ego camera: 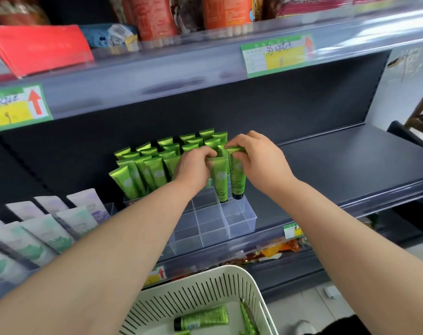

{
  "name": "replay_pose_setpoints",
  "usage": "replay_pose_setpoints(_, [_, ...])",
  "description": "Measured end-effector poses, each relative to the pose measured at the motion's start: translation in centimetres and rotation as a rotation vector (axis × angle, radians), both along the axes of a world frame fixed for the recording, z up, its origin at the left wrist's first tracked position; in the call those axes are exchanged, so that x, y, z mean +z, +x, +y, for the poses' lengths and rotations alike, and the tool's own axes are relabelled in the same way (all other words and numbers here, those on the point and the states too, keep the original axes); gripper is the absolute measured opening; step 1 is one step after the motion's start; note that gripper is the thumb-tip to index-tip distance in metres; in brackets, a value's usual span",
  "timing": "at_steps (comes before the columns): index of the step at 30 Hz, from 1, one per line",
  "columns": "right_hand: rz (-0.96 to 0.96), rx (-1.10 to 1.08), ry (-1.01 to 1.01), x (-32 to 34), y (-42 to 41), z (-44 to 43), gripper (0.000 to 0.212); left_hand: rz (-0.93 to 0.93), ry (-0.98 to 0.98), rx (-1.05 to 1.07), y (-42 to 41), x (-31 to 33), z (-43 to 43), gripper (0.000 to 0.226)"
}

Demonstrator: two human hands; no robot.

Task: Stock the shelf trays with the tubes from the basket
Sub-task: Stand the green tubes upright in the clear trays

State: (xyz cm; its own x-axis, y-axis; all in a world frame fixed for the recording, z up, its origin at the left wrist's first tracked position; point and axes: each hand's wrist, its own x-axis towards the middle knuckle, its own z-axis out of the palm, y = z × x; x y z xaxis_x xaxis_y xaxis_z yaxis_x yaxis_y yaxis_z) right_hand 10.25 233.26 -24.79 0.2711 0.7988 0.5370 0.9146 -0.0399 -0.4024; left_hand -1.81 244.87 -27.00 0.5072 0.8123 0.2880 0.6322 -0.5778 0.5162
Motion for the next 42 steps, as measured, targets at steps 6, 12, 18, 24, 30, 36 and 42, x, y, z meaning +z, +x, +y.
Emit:
replay_pose_setpoints(6, [-0.026, -0.045, -0.049, -0.5, -0.7, 1.0, 0.026, 0.142, 0.158, -0.023, -2.8, 0.9, -0.6, 0.033])
replay_pose_setpoints(12, [-0.029, -0.059, -0.167, -2.2, -1.5, 2.0, 0.026, 0.308, 0.237, -0.085, -5.1, 0.6, -1.4, 0.037])
replay_pose_setpoints(18, [-0.097, -0.109, -0.261, -3.4, -1.5, 2.7, 0.031, 0.313, 0.217, -0.118, -6.3, 0.0, -1.9, 0.037])
replay_pose_setpoints(24, [-0.169, -0.157, -0.269, -3.3, -2.0, 2.4, 0.040, 0.300, 0.219, -0.137, -6.9, -0.1, -2.5, 0.035])
replay_pose_setpoints(30, [-0.235, -0.176, -0.197, -2.5, -3.7, 0.7, 0.037, 0.263, 0.237, -0.143, -7.8, -0.1, -3.7, 0.035])
replay_pose_setpoints(36, [-0.257, -0.136, -0.156, -4.0, -6.2, -1.5, 0.042, 0.239, 0.245, -0.144, -9.9, -0.4, -5.8, 0.035])
replay_pose_setpoints(42, [-0.225, -0.066, -0.175, -8.0, -10.1, -5.3, 0.034, 0.224, 0.164, -0.132, -13.8, -2.8, -9.0, 0.032])
